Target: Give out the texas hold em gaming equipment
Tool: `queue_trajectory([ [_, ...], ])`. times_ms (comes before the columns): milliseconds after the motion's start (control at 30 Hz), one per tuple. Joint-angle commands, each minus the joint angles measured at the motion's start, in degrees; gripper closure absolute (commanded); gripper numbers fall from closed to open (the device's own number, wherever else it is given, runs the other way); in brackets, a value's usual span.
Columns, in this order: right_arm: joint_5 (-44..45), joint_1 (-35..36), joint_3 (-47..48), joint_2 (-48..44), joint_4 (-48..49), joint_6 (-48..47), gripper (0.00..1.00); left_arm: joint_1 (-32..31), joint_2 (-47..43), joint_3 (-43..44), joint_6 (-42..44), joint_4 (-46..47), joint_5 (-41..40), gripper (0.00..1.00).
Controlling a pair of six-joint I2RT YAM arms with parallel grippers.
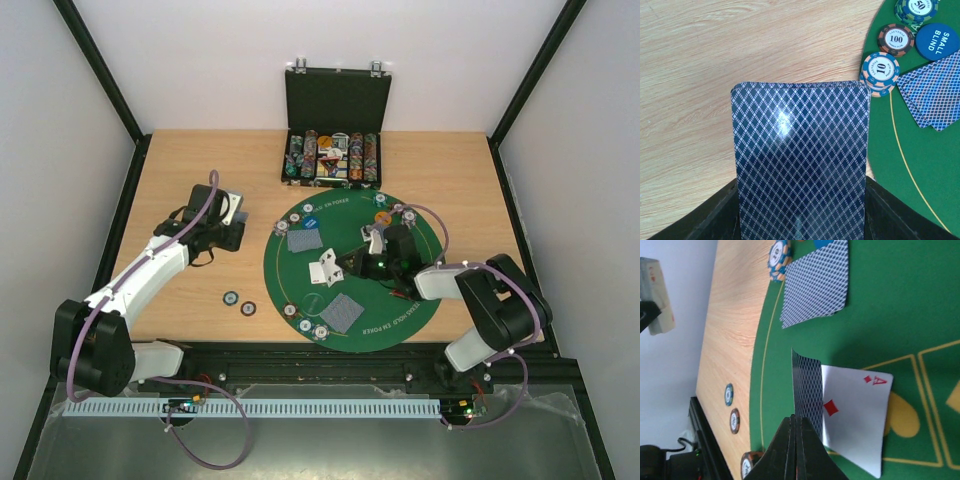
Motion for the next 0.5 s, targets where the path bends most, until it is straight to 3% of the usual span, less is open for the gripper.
queue_trajectory([
  [0,6.26,-0.24,2.71,0.79,-3.46,-3.10,0.99,-0.42,-1.19,0.54,0.00,0.43,0.25,0.42],
  [467,14.10,-0.30,4.18,2.33,-11.74,-8.05,0.98,-3.73,-1.20,0.26,-0.17,0.43,0.39,0.42],
])
